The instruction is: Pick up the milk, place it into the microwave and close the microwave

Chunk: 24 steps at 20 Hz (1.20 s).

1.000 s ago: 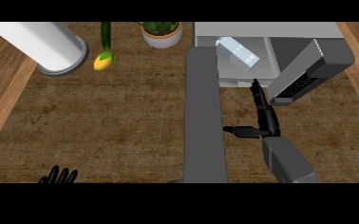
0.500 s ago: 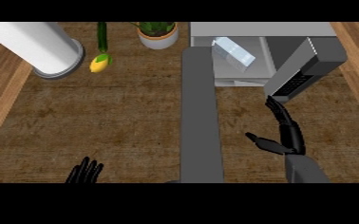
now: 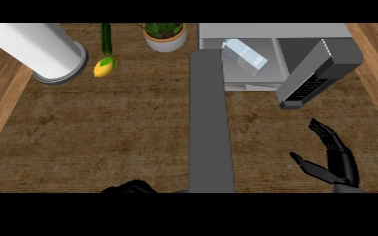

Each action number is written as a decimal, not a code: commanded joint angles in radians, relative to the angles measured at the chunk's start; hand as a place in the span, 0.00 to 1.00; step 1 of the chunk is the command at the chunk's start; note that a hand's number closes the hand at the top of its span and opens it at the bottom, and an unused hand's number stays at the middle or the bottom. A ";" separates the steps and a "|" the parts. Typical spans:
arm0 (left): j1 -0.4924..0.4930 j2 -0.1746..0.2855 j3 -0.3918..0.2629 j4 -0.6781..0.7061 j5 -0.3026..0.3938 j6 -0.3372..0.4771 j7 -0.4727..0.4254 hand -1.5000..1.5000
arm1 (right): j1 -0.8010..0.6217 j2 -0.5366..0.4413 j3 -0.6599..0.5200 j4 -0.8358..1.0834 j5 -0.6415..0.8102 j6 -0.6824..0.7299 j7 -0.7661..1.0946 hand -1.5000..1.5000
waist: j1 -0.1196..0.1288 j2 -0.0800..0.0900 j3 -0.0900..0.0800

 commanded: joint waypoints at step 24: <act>-0.659 -0.171 -0.288 0.697 -0.112 0.027 0.237 1.00 | 0.197 -0.163 -0.033 -0.119 -0.145 0.277 -0.088 0.00 | -0.021 0.007 0.001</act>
